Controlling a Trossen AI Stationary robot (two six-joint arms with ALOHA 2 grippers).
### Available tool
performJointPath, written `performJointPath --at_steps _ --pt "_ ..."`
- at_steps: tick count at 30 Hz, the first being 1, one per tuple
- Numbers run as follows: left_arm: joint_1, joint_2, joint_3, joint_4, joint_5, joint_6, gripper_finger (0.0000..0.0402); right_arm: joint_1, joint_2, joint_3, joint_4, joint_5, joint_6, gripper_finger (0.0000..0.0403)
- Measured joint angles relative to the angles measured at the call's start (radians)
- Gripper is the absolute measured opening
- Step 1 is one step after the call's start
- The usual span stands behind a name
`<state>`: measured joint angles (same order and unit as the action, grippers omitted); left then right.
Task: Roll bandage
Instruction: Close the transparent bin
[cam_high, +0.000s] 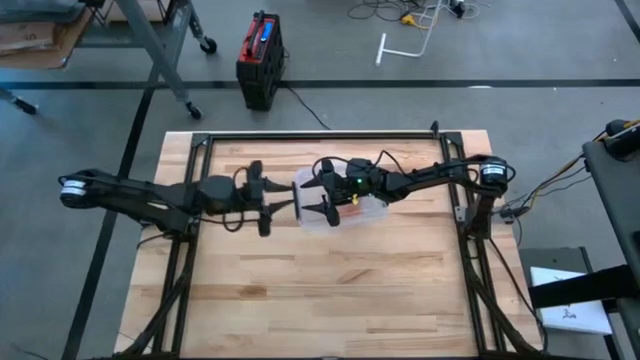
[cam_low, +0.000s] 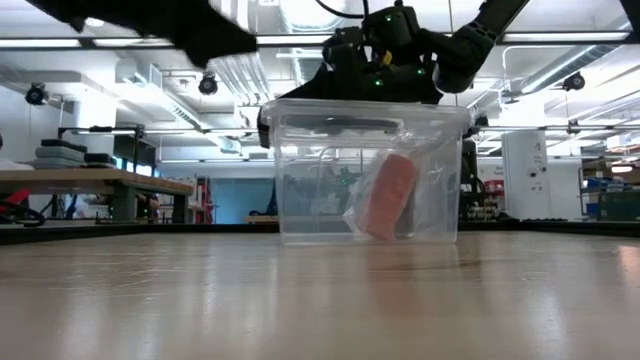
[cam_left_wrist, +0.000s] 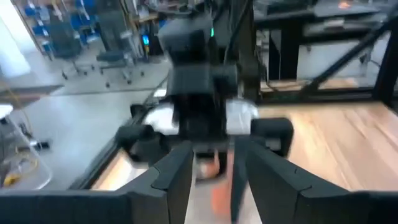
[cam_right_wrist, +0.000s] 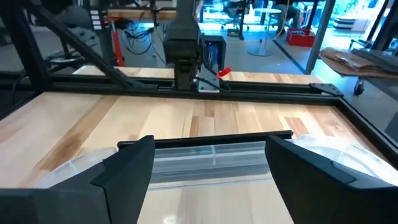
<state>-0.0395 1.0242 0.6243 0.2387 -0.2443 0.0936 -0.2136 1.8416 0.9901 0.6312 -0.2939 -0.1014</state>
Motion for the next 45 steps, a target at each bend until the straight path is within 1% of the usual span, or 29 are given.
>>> performJointPath --at_steps 3,6,11,14,15,18,19,21,25,28,30,32,35,39,43,45 --pt "-0.001 -0.070 -0.013 -0.107 -0.003 -0.010 0.0143 -0.001 -0.045 -0.007 -0.026 0.000 -0.012 0.0301" --pt "-0.003 -0.168 -0.019 -0.124 -0.001 -0.021 0.0146 -0.001 -0.109 -0.021 -0.065 0.010 -0.048 0.0295" --pt "-0.003 -0.294 -0.064 -0.143 0.001 -0.033 0.0141 -0.001 -0.275 -0.070 -0.074 0.057 -0.074 0.0279" --pt "-0.003 -0.349 -0.098 -0.131 0.001 -0.056 0.0132 -0.001 -0.386 -0.087 -0.159 0.091 -0.097 0.0273" --pt "-0.003 -0.361 -0.115 -0.136 0.000 -0.068 0.0129 -0.001 -0.433 -0.096 -0.219 0.112 -0.105 0.0271" --pt "-0.003 -0.372 -0.157 -0.113 0.001 -0.098 0.0120 0.000 -0.564 -0.115 -0.391 0.228 -0.132 0.0268" --pt "-0.003 -0.371 -0.170 -0.129 0.000 -0.110 0.0117 -0.001 -0.602 -0.125 -0.459 0.272 -0.130 0.0267" --pt "-0.002 -0.358 -0.179 -0.112 0.000 -0.129 0.0115 -0.001 -0.673 -0.146 -0.597 0.357 -0.097 0.0268" --pt "-0.002 -0.318 -0.188 -0.104 -0.007 -0.136 0.0114 -0.001 -0.792 -0.150 -0.896 0.560 0.069 0.0265" --pt "0.000 -0.269 -0.190 -0.109 -0.007 -0.120 0.0114 -0.002 -0.835 -0.150 -1.114 0.663 0.231 0.0257" --pt "0.001 -0.227 -0.180 -0.099 -0.007 -0.119 0.0114 -0.002 -0.843 -0.153 -1.215 0.673 0.330 0.0250" --pt "0.005 -0.186 -0.176 -0.103 -0.007 -0.119 0.0114 -0.001 -0.837 -0.161 -1.287 0.673 0.391 0.0242" --pt "0.012 -0.127 -0.151 -0.077 -0.007 -0.118 0.0114 0.000 -0.797 -0.181 -1.319 0.667 0.432 0.0230" --pt "0.016 -0.082 -0.107 -0.078 -0.008 -0.087 0.0114 0.000 -0.728 -0.187 -1.286 0.628 0.443 0.0217" --pt "0.019 -0.062 -0.057 -0.088 -0.007 -0.053 0.0114 0.013 -0.652 -0.182 -1.186 0.502 0.422 0.0208" --pt "0.027 -0.061 -0.037 -0.123 -0.007 -0.051 0.0114 0.025 -0.624 -0.178 -1.116 0.449 0.403 0.0206"
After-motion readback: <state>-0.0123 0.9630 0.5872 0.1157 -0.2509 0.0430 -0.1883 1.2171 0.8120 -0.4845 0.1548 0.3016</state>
